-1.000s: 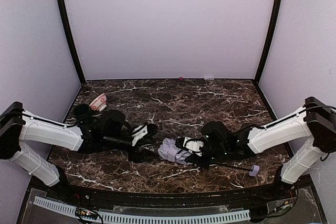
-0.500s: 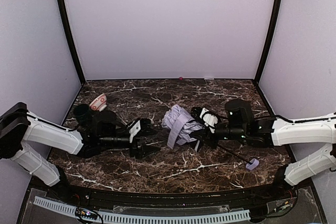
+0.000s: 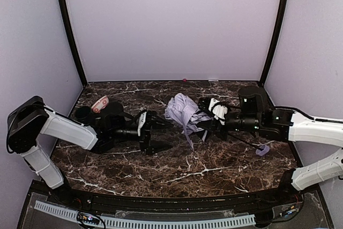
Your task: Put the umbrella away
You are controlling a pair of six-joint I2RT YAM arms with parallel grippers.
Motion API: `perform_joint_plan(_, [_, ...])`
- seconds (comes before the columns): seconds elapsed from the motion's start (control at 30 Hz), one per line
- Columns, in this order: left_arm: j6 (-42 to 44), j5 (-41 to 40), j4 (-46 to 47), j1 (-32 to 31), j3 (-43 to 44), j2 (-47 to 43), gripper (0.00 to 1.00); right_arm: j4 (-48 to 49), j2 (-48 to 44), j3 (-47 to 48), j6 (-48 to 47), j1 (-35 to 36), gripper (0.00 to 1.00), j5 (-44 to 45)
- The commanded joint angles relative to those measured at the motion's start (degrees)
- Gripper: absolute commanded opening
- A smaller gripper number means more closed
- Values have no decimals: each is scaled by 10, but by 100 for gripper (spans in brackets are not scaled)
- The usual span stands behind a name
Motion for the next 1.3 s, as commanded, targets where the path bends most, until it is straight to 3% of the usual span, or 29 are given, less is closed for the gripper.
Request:
perform_joint_plan(0.0, [-31, 29, 100, -30, -15, 22, 79, 22, -9, 54, -14, -8, 0, 13])
perform_joint_plan(0.2, [-50, -103, 152, -52, -18, 18, 76, 14, -15, 114, -18, -30, 0, -46])
perform_joint_plan(0.3, [-17, -124, 121, -52, -12, -9, 79, 5, -25, 142, -33, -44, 0, -95])
perform_joint_plan(0.4, [22, -131, -2, -52, 21, -61, 85, -6, -39, 165, -52, -59, 0, -156])
perform_joint_plan(0.47, [44, -154, -103, -52, 49, -106, 97, -28, -46, 183, -74, -67, 0, -189])
perform_joint_plan(0.57, [124, -193, -287, -52, 79, -182, 99, -60, -51, 209, -108, -71, 0, -213])
perform_joint_plan(0.6, [133, -217, -294, -52, 73, -206, 99, -69, -50, 212, -115, -72, 0, -218])
perform_joint_plan(0.67, [98, -283, -221, -52, 27, -244, 99, -84, -44, 241, -125, -73, 0, -225])
perform_joint_plan(0.77, [39, -253, -32, -52, -42, -259, 99, -83, -32, 255, -131, -72, 0, -230])
perform_joint_plan(0.8, [-9, -216, -29, -51, -32, -249, 94, -74, -29, 258, -128, -72, 0, -226])
perform_joint_plan(0.9, [-83, -120, -137, -58, 63, -175, 61, -30, -25, 259, -103, -73, 0, -197])
perform_joint_plan(0.93, [-104, -105, -138, -58, 77, -150, 55, -24, -24, 259, -101, -72, 0, -191])
perform_joint_plan(1.0, [-126, -89, -78, -61, 68, -121, 59, -16, -25, 258, -101, -72, 0, -186])
perform_joint_plan(1.1, [-147, -77, 63, -71, 46, -92, 76, -11, -23, 254, -100, -73, 0, -190])
perform_joint_plan(1.27, [-160, -50, 88, -76, 102, -29, 81, -14, -18, 256, -102, -73, 0, -197])
